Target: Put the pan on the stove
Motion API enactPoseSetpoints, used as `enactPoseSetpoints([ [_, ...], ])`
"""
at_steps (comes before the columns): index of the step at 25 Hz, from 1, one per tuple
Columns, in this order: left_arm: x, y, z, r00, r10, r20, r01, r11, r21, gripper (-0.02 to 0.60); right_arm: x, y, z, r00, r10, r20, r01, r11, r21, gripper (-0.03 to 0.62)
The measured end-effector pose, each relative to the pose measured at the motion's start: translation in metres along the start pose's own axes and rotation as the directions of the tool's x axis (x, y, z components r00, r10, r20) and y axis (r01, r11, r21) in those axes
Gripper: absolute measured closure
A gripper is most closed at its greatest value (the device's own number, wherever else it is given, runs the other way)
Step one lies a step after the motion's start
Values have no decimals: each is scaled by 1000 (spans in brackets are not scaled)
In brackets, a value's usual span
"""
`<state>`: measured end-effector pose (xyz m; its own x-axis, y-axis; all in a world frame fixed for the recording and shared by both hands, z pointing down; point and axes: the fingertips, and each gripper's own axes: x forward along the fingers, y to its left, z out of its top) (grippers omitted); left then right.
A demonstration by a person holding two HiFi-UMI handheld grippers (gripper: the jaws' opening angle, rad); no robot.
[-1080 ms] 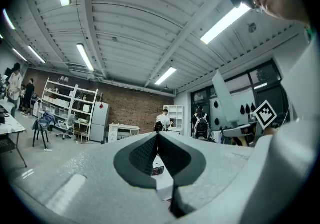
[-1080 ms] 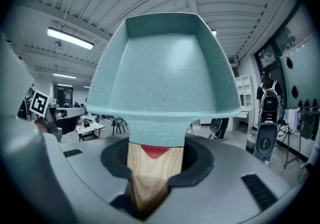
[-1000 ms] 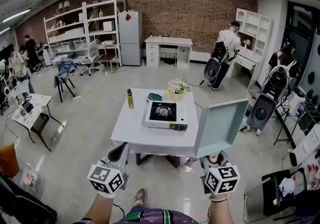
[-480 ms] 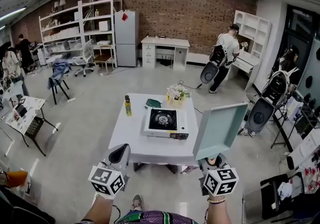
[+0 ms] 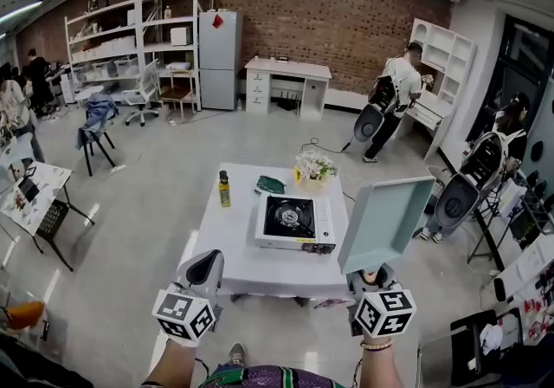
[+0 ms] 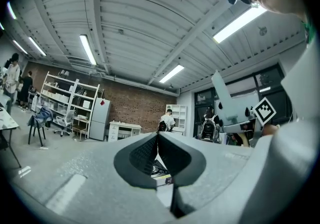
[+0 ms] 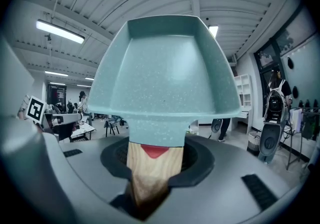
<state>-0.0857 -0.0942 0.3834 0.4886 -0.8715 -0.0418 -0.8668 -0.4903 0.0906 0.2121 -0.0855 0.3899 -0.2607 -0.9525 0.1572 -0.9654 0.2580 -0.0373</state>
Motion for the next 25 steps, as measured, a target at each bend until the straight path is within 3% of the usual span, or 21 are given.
enactPoseSetpoints([
  [8,38,52,9,1000,-26,-2,26,1000,-2,563,53,15,12,1000,-27,-4,27,1000,6,450],
  [25,118,121,14,990,-142,-13,141,990,-14,563,153,25,33,995,-101,-19,101,995,24,450],
])
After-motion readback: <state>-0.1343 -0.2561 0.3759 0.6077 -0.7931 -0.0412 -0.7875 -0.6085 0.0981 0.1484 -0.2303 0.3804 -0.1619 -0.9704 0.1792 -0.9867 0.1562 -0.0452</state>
